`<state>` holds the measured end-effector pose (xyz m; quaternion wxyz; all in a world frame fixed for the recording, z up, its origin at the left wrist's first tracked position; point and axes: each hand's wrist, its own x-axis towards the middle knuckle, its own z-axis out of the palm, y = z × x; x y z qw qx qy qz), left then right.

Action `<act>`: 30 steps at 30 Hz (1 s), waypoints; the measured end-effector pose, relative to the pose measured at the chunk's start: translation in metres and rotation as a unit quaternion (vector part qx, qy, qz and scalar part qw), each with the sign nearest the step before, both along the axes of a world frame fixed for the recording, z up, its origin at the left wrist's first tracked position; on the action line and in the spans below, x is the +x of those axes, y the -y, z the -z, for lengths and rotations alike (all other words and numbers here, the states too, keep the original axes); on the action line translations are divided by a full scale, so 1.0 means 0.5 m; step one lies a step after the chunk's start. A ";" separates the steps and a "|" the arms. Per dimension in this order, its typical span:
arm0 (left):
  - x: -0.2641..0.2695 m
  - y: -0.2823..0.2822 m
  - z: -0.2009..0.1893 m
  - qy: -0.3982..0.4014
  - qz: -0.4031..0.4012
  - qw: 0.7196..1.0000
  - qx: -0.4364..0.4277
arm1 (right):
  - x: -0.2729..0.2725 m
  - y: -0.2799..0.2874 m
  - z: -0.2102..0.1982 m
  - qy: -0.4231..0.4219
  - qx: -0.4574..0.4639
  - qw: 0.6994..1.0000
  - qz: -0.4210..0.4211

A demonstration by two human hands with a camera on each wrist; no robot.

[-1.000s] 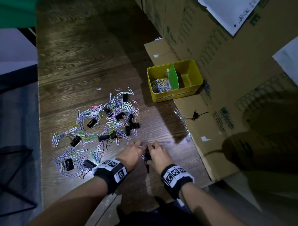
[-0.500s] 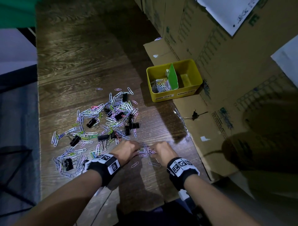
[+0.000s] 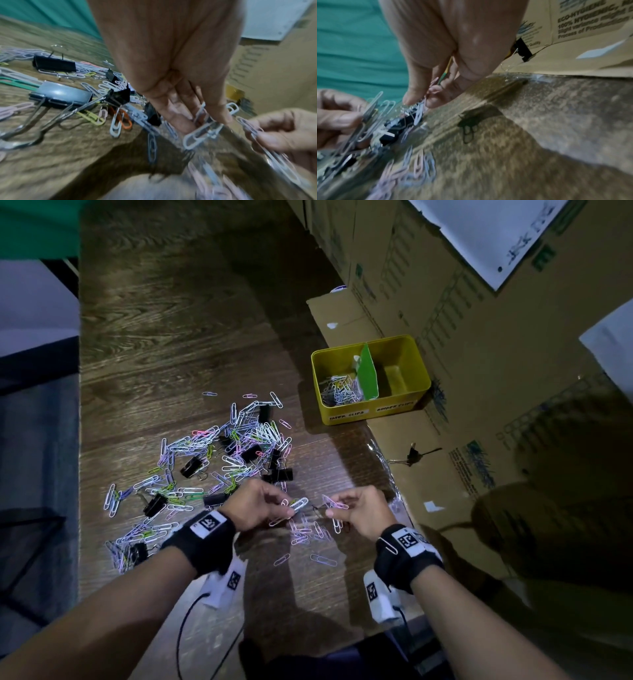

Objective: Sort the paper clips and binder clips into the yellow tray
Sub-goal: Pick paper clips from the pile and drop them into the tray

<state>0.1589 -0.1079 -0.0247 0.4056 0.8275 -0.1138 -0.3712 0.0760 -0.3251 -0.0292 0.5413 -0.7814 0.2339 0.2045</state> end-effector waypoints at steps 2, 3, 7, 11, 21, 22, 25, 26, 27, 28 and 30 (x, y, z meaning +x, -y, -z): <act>0.025 0.011 -0.027 -0.061 -0.043 0.996 -0.050 | 0.012 0.013 -0.015 0.021 0.021 0.999 0.034; 0.041 0.019 -0.044 -0.082 -0.053 0.993 -0.072 | 0.018 0.019 -0.030 0.034 0.031 0.998 0.047; 0.126 0.074 -0.113 -0.111 -0.079 0.981 -0.137 | 0.056 0.054 -0.101 0.101 0.092 0.987 0.089; 0.222 0.168 -0.170 -0.062 -0.110 0.977 -0.172 | 0.114 0.088 -0.155 0.150 0.103 0.977 0.111; 0.335 0.329 -0.114 0.102 -0.050 0.993 0.040 | 0.322 0.149 -0.219 0.247 -0.016 0.962 0.116; 0.335 0.329 -0.111 0.130 -0.029 0.988 0.078 | 0.339 0.152 -0.215 0.244 -0.039 0.964 0.103; 0.332 0.320 -0.109 0.140 -0.008 0.986 0.094 | 0.387 0.156 -0.194 0.222 -0.085 0.968 0.086; 0.330 0.315 -0.106 0.137 -0.016 0.987 0.080 | 0.401 0.154 -0.186 0.216 -0.101 0.968 0.080; 0.327 0.309 -0.101 0.132 -0.040 0.989 0.054 | 0.413 0.152 -0.177 0.213 -0.120 0.967 0.073; 0.323 0.301 -0.094 0.116 -0.082 0.990 0.018 | 0.423 0.149 -0.168 0.210 -0.140 0.965 0.064; 0.304 0.285 -0.094 0.056 -0.183 0.978 -0.081 | 0.436 0.143 -0.148 0.188 -0.179 0.965 0.032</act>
